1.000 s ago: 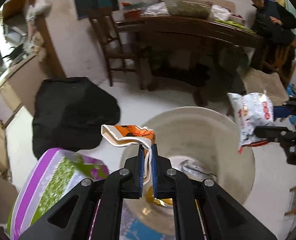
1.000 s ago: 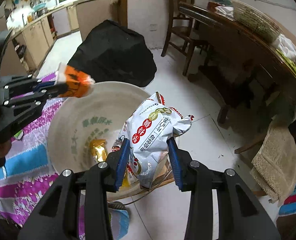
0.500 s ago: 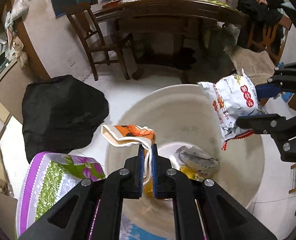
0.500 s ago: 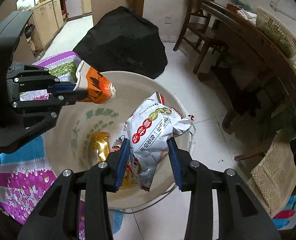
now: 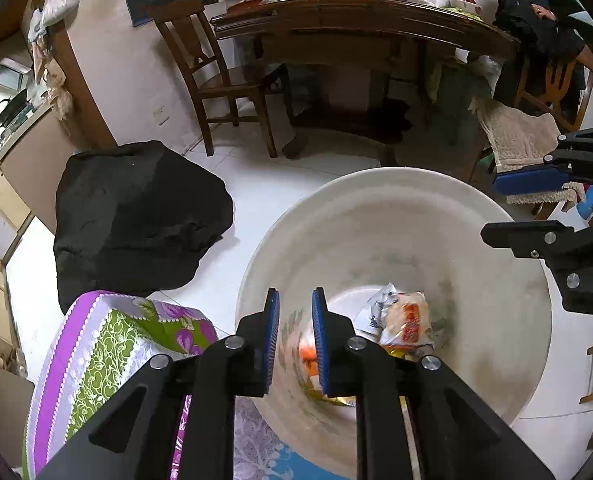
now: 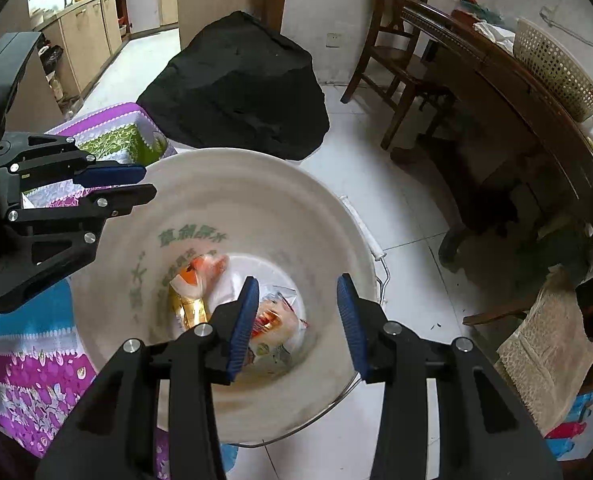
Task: Collect trash
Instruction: 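Carry the snack bag and orange bottle over the bucket and open both tools, then move both tools back over the table toward the towel and grain bag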
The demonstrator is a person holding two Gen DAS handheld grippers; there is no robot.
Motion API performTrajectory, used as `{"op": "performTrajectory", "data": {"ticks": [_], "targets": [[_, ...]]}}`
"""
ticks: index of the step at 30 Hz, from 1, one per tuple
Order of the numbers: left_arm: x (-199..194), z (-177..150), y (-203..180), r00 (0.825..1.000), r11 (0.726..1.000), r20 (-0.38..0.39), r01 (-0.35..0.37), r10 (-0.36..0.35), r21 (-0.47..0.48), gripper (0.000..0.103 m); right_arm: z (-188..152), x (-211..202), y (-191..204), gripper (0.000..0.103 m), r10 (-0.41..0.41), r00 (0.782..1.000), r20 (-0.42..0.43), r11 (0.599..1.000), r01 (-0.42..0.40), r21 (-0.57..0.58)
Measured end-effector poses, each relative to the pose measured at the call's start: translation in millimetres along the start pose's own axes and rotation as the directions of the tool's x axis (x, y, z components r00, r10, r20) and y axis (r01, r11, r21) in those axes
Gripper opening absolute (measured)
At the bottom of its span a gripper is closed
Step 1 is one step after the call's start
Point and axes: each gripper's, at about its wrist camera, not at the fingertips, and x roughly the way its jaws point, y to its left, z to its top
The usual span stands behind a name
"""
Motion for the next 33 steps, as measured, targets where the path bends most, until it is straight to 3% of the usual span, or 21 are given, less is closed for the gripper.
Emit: {"op": "performTrajectory", "data": {"ticks": [11,14,24,33], "targets": [[-10,-3,-8,0.999,0.999,0.009,-0.047,0.047,0.008,0.017,-4,3,7,0.039,-0.013,1.0,-0.006,1.0,0.013,0.003],[-15,-6,-9,0.996,0.996,0.021,-0.09,0.09,-0.002,0.017,-5,0,9,0.039,-0.02,1.0,0.015,1.0,0.02,0.007],[-44,-41,-8,0.964,0.964,0.055,-0.255,0.259,-0.07,0.017,-13,-16,44,0.039,0.021,0.986,0.164,0.999,-0.028,0.045],[-69,-75,12,0.937,0.931,0.04,-0.338,0.346,-0.136,0.017,-13,-18,80,0.039,0.047,0.975,0.218,0.998,-0.054,0.028]]}}
